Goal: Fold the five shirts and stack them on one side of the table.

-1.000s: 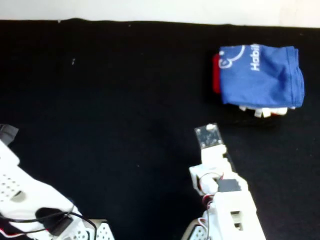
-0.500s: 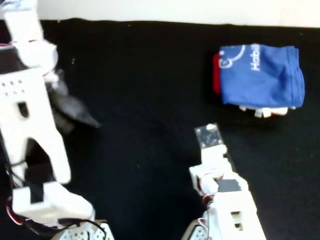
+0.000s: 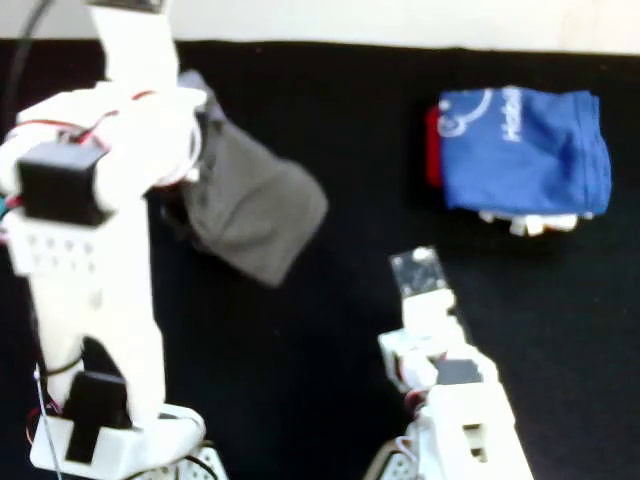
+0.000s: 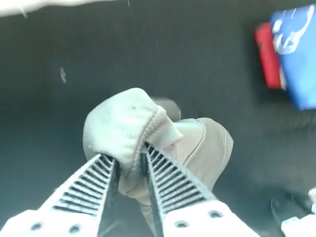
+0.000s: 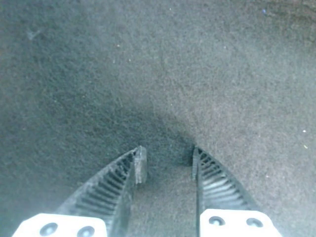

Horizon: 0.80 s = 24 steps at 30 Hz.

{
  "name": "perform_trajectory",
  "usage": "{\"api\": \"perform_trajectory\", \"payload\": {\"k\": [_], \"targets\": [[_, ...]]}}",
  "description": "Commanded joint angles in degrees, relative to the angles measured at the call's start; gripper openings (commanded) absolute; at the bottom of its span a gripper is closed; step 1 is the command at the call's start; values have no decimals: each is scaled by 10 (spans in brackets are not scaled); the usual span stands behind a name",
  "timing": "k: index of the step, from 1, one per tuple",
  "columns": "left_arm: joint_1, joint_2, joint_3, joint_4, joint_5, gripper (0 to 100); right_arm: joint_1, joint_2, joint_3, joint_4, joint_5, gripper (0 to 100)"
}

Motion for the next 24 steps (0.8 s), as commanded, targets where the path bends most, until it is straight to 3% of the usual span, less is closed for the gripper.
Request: {"api": "perform_trajectory", "payload": {"k": [1, 5, 8, 11, 13, 17, 24], "targets": [[7, -15, 80, -50, 5, 10, 5, -1, -5, -8, -1, 157], [7, -15, 183, -136, 5, 15, 3, -1, -114, 90, -1, 159], [7, -15, 247, -187, 5, 98, -14, 5, -233, 170, 0, 159], [4, -15, 293, -223, 5, 181, -58, 6, -322, 223, 0, 173], [-2, -15, 310, -232, 5, 182, -94, 21, -354, 244, -2, 222], [-62, -15, 317, -231, 5, 174, -143, 109, -385, 254, -1, 311], [-241, -15, 320, -228, 3, 175, -233, 290, -517, 256, -3, 311]]}}
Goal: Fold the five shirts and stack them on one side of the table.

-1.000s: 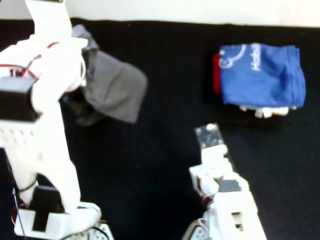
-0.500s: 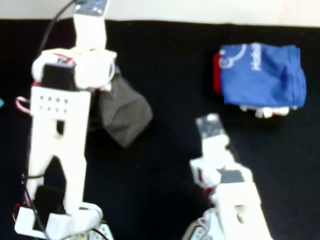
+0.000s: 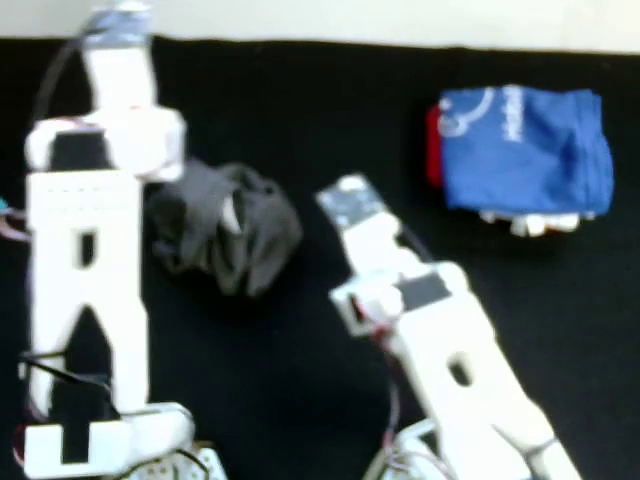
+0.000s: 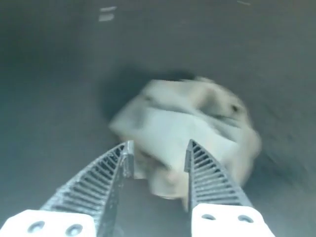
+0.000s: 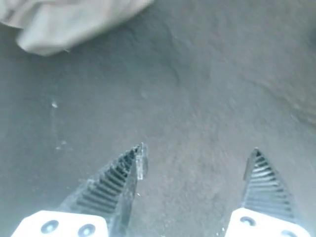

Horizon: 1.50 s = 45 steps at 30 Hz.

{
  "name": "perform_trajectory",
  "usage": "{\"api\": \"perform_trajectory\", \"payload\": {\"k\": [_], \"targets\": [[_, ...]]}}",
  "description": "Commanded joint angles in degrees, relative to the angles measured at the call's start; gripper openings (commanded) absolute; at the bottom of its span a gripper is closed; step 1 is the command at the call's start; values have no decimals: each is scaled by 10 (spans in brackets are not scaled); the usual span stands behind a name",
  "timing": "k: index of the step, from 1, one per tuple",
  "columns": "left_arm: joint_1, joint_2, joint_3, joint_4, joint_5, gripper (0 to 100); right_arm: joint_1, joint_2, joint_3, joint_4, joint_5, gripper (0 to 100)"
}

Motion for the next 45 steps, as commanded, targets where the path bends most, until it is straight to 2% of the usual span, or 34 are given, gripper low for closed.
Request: {"api": "perform_trajectory", "payload": {"k": [1, 5, 8, 16, 24, 27, 29, 33, 35, 42, 45], "targets": [[-96, -15, -2, -9, 2, 175, -71, 75, -86, 6, -3, 311], [-186, -10, 7, -12, 1, 175, -172, 160, -134, 1, -4, 311], [-231, 13, 15, -12, 1, 175, -211, 224, -183, -14, -4, 311], [-305, 69, 12, -8, 1, 175, -213, 404, -308, -44, -4, 311], [-315, 69, 10, -8, 1, 175, -210, 535, -425, -44, -4, 311], [-315, 72, 10, -10, 1, 175, -191, 573, -459, -43, -4, 309], [-314, 73, 11, -11, 1, 175, -169, 586, -481, -26, -4, 264], [-310, 73, 11, -12, 1, 175, -109, 594, -523, 22, -4, 2], [-302, 74, 15, -12, 1, 175, -72, 593, -538, 44, -2, 30], [-273, 75, 16, -10, 1, 175, 53, 571, -684, 201, 5, 6], [-258, 75, 18, -8, 2, 175, 109, 531, -770, 267, 55, 6]]}}
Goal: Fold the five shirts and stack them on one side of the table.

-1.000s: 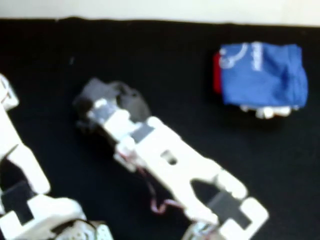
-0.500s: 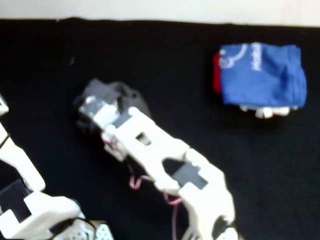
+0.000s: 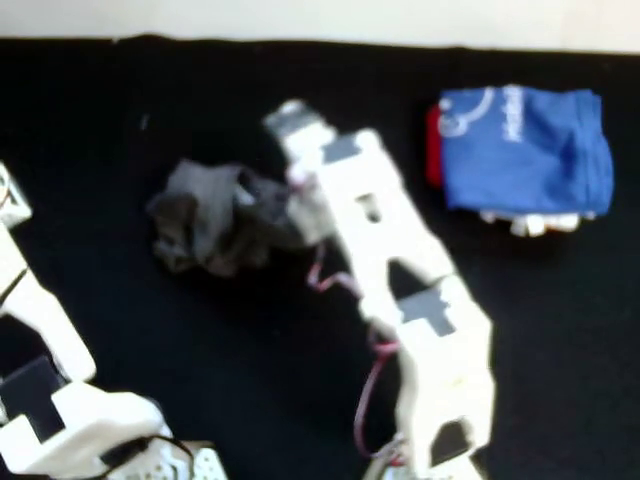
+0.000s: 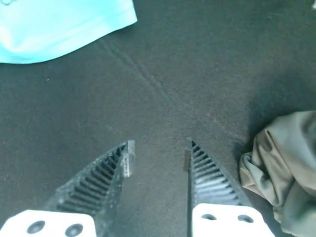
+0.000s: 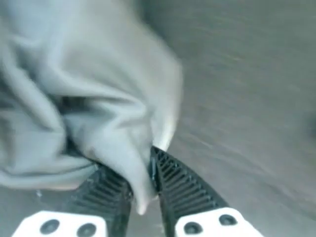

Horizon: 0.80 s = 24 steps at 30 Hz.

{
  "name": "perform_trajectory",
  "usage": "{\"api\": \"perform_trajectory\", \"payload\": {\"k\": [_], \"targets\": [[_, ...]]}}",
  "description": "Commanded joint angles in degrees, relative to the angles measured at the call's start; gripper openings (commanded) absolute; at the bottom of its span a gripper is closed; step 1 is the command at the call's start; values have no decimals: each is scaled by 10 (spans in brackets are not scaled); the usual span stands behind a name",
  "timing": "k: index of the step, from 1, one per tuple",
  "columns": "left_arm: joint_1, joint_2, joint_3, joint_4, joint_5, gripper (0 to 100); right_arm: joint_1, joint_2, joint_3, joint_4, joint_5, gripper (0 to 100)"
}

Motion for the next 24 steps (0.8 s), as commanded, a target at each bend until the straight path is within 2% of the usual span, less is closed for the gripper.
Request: {"api": "perform_trajectory", "payload": {"k": [1, 8, 14, 18, 24], "targets": [[22, -1, 5, -6, 2, 175, 78, -73, -118, 73, 49, 6], [85, -1, 72, -11, 3, 175, 205, -139, -266, 162, 120, 6], [151, -1, 82, -7, 4, 175, 314, -154, -301, 165, 173, 6], [211, -1, 79, -10, 4, 175, 342, -153, -298, 164, 179, 6], [347, 15, 90, -27, 4, 178, 342, -153, -297, 164, 179, 6]]}}
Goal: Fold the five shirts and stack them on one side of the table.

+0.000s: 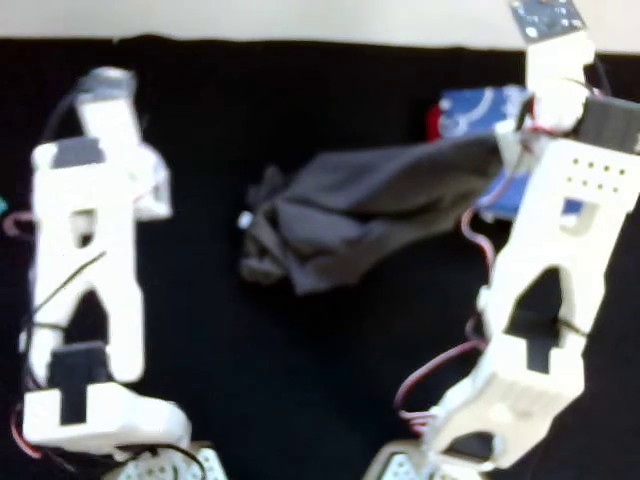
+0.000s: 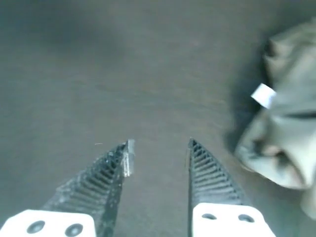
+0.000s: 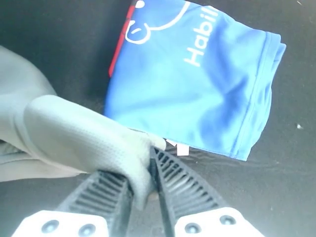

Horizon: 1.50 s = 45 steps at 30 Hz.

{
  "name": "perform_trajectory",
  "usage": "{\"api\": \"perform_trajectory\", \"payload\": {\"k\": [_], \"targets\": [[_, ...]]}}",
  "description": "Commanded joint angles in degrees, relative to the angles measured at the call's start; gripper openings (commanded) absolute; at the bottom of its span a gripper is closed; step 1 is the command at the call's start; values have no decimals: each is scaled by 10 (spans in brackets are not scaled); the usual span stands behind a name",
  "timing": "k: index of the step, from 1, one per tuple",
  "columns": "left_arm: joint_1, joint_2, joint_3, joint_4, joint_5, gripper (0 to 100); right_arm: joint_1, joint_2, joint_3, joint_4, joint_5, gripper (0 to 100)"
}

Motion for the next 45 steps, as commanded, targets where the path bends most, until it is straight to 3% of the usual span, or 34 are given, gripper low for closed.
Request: {"api": "perform_trajectory", "payload": {"k": [1, 6, 12, 24, 26, 28, 30, 39, 45], "targets": [[78, 15, -1, -35, 4, 179, 8, -29, -20, 2, 9, 6], [124, 105, -30, -133, 23, 180, 11, -29, -20, 7, 9, 6], [132, 260, -236, -132, 145, 228, 12, -30, -20, 7, 9, 6], [179, 575, -641, 14, 145, 219, 9, -29, -19, 7, 9, 6], [179, 613, -694, 34, 145, 155, 9, -29, -19, 7, 9, 6], [178, 646, -744, 59, 145, 26, 8, -29, -19, 7, 8, 6], [177, 669, -791, 91, 145, 24, 8, -29, -18, 7, 6, 6], [152, 686, -1022, 262, 142, 8, 0, -30, 36, -36, -20, 6], [78, 596, -1008, 316, 114, 8, -19, -38, -33, -85, -62, 6]]}}
